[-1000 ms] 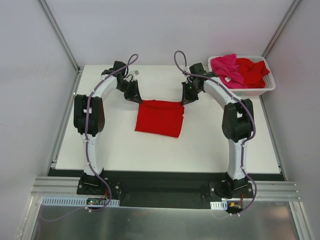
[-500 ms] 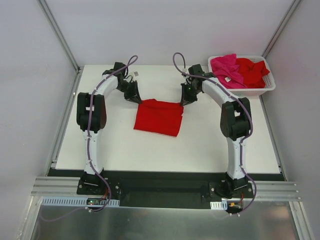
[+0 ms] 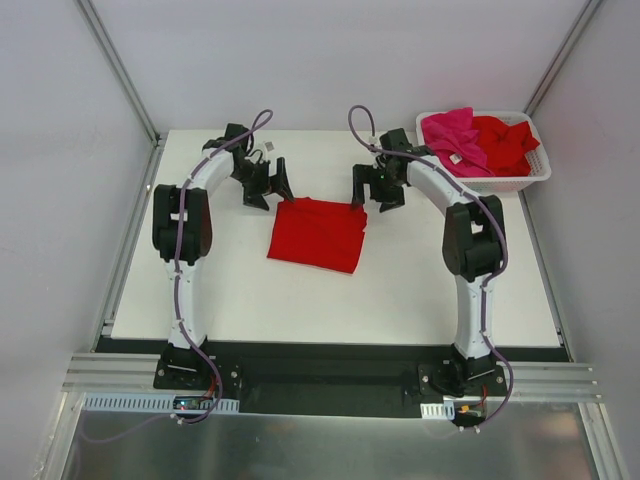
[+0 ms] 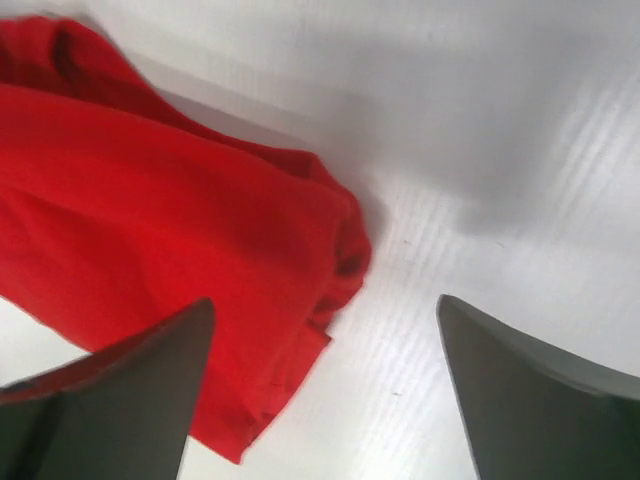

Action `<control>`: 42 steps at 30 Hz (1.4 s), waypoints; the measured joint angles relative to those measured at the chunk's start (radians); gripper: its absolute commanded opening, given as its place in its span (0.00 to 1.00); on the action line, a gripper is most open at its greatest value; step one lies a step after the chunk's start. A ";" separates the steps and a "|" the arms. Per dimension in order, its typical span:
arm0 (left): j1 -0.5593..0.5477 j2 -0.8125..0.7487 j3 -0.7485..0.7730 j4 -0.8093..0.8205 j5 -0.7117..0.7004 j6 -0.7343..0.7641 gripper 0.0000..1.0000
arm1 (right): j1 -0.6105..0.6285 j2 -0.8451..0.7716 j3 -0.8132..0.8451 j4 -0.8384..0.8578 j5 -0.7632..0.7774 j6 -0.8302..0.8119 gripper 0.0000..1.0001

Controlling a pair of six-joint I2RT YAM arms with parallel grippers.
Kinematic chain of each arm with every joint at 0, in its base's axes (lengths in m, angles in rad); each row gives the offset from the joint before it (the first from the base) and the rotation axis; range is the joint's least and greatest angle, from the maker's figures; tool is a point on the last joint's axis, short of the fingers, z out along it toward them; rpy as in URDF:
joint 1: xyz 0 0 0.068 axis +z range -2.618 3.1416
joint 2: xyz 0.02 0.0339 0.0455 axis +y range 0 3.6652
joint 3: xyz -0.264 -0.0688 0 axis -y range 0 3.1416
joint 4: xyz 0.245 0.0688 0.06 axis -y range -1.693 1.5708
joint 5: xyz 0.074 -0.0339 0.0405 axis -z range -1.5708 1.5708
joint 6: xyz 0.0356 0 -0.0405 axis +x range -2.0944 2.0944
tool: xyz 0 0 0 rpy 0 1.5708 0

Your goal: Fold and stack the t-shirts

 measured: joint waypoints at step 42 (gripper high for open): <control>-0.068 -0.055 -0.003 0.034 0.059 -0.031 0.99 | 0.342 -0.282 -0.363 0.142 -0.047 -0.023 0.96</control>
